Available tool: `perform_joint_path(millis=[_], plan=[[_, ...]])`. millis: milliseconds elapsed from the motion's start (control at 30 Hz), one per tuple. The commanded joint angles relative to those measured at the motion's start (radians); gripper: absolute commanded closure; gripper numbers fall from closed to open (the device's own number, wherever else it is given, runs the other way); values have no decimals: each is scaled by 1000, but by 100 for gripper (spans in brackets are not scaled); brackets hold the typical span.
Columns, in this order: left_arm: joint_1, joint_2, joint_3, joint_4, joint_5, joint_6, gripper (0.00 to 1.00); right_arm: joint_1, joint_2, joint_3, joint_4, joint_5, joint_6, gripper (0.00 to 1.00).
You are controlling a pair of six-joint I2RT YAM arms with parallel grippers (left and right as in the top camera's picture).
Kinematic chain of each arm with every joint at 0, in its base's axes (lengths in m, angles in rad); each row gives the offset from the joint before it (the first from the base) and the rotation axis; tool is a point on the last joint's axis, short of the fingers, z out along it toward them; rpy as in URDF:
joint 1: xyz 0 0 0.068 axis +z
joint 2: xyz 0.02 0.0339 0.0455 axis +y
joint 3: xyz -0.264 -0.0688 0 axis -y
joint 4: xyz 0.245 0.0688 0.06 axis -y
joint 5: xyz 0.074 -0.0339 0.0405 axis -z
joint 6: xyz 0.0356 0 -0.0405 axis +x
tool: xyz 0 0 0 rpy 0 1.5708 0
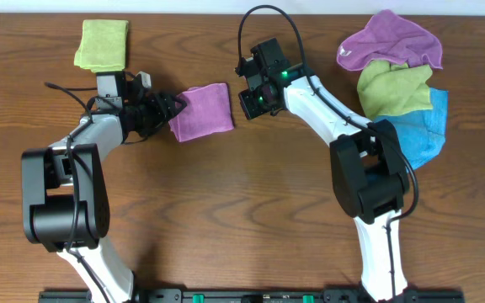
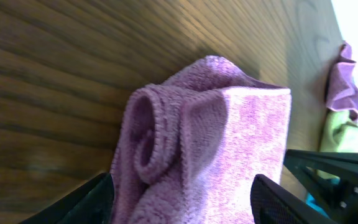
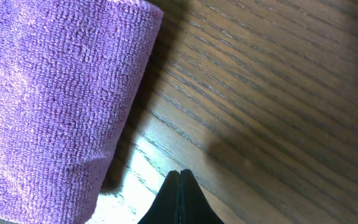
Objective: Fold the cloth
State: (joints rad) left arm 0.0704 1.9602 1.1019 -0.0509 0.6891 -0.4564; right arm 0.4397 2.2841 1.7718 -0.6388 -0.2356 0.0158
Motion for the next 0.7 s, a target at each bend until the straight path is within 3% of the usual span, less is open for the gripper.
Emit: perform_joint_path(millis=[0, 433, 667], plan=[[8, -19, 21, -4, -50, 42, 28, -3, 11, 21, 1, -8, 13, 99], [8, 0, 20, -15, -149, 52, 21, -3, 11, 21, 7, -8, 13, 99], [7, 93, 20, 61, -24, -4, 21, -2, 11, 21, 7, -10, 14, 99]])
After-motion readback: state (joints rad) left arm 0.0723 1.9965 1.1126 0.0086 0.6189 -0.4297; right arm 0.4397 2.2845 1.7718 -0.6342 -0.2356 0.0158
